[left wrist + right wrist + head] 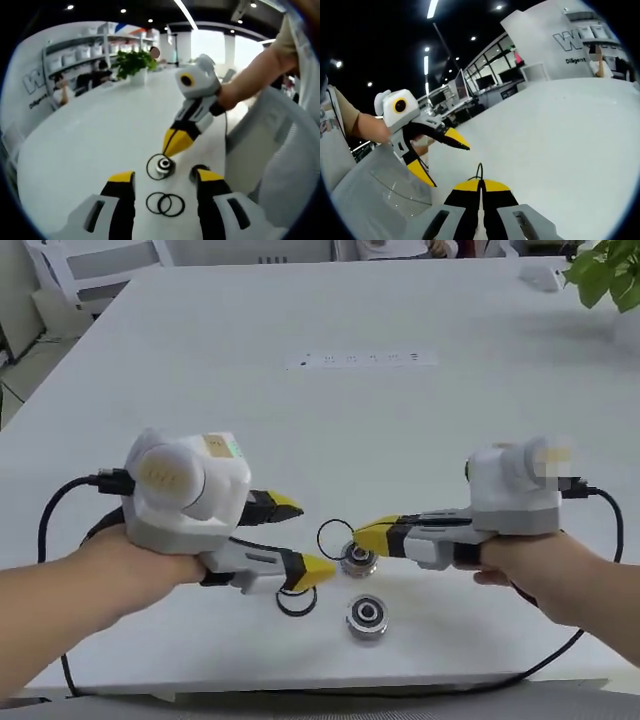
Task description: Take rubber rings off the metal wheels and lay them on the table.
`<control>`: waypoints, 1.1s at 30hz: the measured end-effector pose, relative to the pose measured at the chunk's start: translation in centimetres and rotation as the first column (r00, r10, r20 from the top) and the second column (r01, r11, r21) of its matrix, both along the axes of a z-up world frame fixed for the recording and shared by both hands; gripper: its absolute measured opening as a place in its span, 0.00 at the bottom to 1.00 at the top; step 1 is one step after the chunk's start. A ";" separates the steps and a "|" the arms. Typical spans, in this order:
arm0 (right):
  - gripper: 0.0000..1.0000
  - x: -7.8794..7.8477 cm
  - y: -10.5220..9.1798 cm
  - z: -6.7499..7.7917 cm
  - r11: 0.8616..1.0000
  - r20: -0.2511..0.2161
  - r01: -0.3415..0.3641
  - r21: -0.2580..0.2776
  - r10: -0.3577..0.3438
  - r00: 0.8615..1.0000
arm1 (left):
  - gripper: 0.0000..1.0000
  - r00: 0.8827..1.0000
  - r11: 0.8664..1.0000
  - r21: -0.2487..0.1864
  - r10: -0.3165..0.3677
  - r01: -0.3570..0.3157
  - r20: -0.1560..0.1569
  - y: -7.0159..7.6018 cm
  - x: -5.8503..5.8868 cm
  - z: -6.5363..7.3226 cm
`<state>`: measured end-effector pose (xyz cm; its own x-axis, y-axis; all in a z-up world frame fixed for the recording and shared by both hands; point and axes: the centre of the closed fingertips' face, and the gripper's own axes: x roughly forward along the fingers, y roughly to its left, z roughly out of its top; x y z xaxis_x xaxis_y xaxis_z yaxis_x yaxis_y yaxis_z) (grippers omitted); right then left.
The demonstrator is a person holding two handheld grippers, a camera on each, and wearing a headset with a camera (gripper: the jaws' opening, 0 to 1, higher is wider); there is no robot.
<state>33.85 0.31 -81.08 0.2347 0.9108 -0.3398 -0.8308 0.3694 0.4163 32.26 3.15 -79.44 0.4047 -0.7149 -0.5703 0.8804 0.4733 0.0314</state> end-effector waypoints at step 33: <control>0.00 -2.0 4.7 -2.3 0.987 -0.075 -0.147 -0.061 0.142 0.987 | 0.59 0.995 0.996 0.007 0.094 -0.094 -0.037 4.7 -1.3 -0.5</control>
